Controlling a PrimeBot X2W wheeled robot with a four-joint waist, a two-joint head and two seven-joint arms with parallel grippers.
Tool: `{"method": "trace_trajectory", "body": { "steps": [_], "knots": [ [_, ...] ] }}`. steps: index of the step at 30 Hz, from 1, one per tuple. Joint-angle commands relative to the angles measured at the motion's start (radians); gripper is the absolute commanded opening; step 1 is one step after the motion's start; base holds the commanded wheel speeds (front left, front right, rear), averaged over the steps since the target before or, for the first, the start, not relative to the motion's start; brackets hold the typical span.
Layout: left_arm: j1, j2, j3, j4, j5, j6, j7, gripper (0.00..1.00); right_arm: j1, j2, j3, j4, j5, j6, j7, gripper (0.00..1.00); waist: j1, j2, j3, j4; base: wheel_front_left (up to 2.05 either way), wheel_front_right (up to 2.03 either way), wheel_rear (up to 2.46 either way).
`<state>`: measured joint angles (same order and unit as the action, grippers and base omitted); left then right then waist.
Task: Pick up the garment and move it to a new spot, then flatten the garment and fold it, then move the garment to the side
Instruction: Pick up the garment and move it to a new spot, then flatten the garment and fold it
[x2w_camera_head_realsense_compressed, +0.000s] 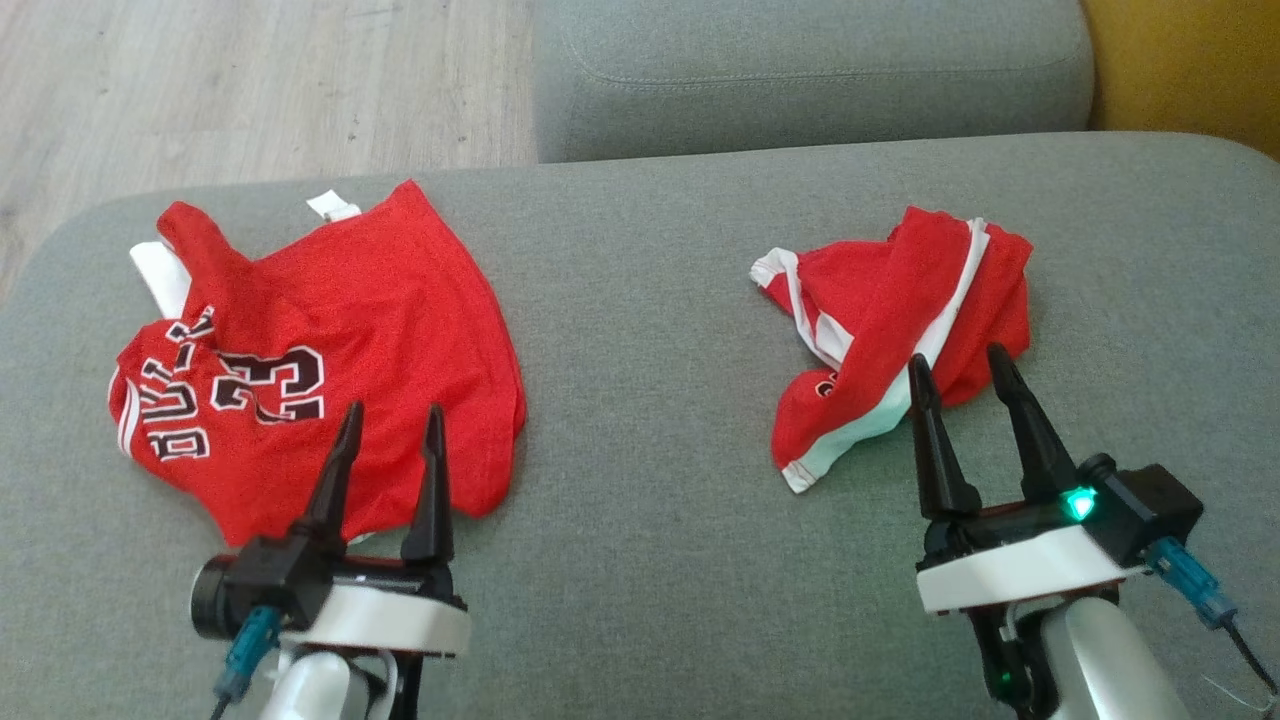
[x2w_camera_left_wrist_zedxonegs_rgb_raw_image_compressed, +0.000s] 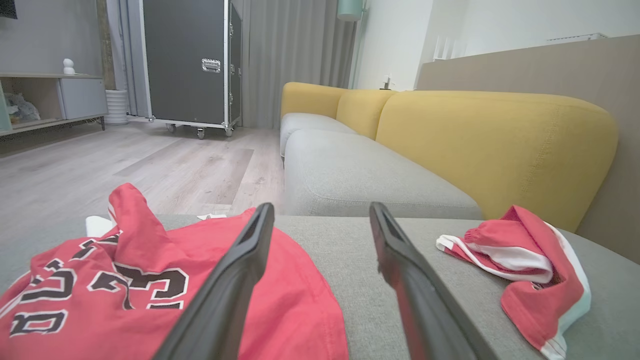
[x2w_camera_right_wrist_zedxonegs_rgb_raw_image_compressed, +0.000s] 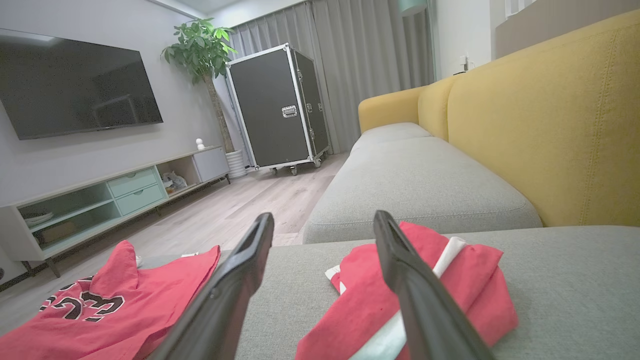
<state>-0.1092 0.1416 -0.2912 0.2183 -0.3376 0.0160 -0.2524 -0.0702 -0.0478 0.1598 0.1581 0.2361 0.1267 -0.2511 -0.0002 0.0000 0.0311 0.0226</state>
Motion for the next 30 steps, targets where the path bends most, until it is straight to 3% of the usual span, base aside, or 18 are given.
{"method": "trace_trajectory", "body": {
  "steps": [1, 12, 25, 30],
  "knots": [
    [-0.027, -0.005, 0.049, -0.04, 0.02, -0.012, -0.009, 1.0, -0.017, -0.002, 0.023, -0.026, -0.004, 0.004, -0.011, 1.0, 0.0002, 0.0, -0.003, 0.002, 0.0, 0.0, 0.0],
    [-0.024, -0.057, 0.105, -0.049, 0.09, -0.074, -0.009, 1.0, -0.043, -0.002, 0.029, -0.011, -0.069, 0.004, -0.011, 1.0, 0.0002, 0.0, 0.021, 0.017, 0.0, 0.0, 0.0],
    [-0.07, -0.086, 0.117, -0.004, 0.11, -0.113, -0.009, 1.0, -0.227, -0.002, -0.023, 0.372, -0.309, 0.004, 0.088, 1.0, 0.0002, 0.0, 0.083, 0.084, 0.0, 0.0, 0.0],
    [-0.081, -0.089, 0.119, 0.003, 0.113, -0.118, -0.009, 1.0, -0.284, -0.002, -0.061, 0.498, -0.347, 0.004, 0.147, 1.0, 0.0002, 0.0, 0.101, 0.108, 0.0, 0.0, 0.0]
  ]
}}
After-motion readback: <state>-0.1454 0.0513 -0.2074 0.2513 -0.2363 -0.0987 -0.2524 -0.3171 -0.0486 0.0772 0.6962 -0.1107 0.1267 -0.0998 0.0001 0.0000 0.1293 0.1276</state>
